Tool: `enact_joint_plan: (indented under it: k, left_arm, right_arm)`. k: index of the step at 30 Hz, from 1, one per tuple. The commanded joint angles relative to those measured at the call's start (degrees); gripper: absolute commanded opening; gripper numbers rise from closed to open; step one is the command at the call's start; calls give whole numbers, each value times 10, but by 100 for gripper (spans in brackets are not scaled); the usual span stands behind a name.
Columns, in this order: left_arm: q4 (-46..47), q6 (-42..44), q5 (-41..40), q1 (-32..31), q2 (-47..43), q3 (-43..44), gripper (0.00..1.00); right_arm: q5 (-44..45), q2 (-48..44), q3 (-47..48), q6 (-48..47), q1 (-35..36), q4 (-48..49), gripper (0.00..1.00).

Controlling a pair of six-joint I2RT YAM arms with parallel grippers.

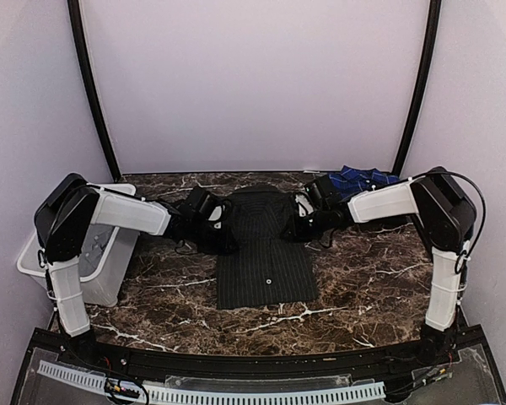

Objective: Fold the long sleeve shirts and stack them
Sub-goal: Smooth out the 2/3-rectangle-folded shirt at the center of the board.

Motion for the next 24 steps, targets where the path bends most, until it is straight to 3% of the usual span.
enact_joint_plan:
  k: [1, 7, 14, 24]
  left_arm:
    - [-10, 25, -6, 18, 49, 53, 17]
    - [-47, 40, -22, 25, 106, 110, 17]
    - [-76, 53, -33, 40, 115, 147, 17]
    - [-96, 41, -11, 40, 26, 137, 22]
  right_arm:
    - [-3, 12, -31, 27, -21, 34, 19]
    - [-6, 3, -62, 53, -23, 62, 19]
    - [28, -29, -59, 49, -31, 54, 20]
    - [64, -85, -7, 29, 13, -2, 25]
